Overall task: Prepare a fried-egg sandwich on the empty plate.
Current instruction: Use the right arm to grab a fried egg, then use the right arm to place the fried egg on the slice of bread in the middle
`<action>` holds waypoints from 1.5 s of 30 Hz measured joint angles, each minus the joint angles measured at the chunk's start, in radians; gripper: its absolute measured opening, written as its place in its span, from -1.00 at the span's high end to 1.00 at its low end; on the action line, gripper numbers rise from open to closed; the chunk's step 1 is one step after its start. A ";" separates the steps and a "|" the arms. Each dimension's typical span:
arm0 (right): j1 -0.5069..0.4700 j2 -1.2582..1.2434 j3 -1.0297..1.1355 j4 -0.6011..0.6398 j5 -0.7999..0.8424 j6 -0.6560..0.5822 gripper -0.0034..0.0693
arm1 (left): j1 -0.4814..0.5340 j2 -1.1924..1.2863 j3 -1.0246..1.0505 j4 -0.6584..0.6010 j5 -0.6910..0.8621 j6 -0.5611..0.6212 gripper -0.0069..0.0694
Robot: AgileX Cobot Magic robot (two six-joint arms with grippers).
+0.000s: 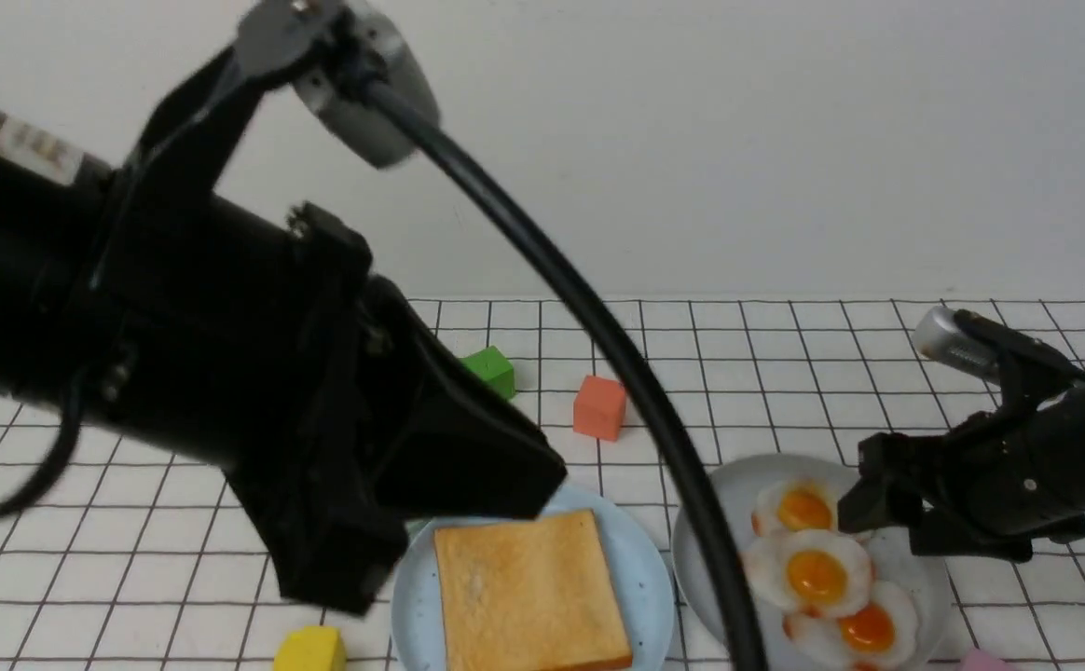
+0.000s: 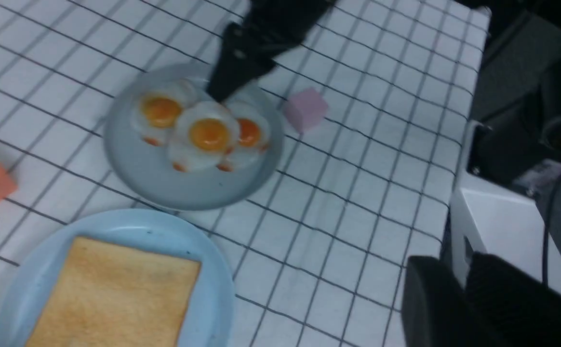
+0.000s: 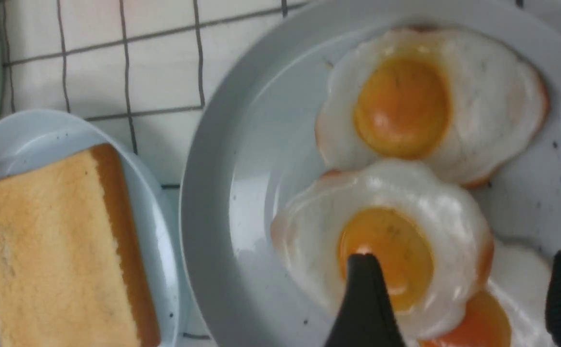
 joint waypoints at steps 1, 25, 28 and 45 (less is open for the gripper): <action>0.000 0.013 -0.007 0.000 0.000 -0.008 -0.44 | -0.034 0.005 0.006 0.042 -0.011 -0.033 0.82; -0.001 0.183 -0.033 0.181 -0.011 -0.284 0.33 | -0.128 0.124 0.107 0.266 -0.215 -0.312 0.85; -0.004 0.181 -0.035 0.188 0.007 -0.284 0.56 | -0.128 0.124 0.107 0.265 -0.215 -0.312 0.85; -0.116 0.021 -0.035 0.386 0.216 -0.425 0.69 | -0.128 0.124 0.107 0.565 -0.027 -0.580 0.85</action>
